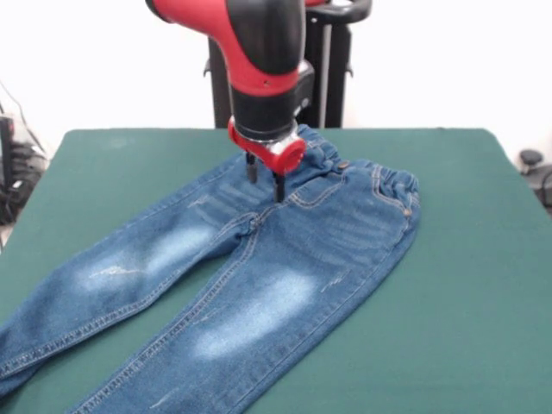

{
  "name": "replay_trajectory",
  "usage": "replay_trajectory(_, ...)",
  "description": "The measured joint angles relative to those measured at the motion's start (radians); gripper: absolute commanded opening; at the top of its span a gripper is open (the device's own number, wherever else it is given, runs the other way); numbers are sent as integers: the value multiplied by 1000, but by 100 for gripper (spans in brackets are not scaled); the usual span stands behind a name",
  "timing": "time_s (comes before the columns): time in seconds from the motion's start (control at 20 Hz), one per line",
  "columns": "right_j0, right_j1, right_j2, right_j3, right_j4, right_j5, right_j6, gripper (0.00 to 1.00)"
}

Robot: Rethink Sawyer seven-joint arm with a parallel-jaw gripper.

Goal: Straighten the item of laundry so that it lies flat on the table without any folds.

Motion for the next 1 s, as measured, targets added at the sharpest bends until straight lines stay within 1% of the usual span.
replay_trajectory(0.15,0,11,3,2,0,0,0,100)
replay_trajectory(0.4,0,0,4,8,0,0,0,100)
replay_trajectory(0.7,-13,-42,24,33,0,0,0,100)
replay_trajectory(0.8,-29,-51,47,46,4,0,0,100)
replay_trajectory(1.0,-57,-41,78,55,7,0,0,100)
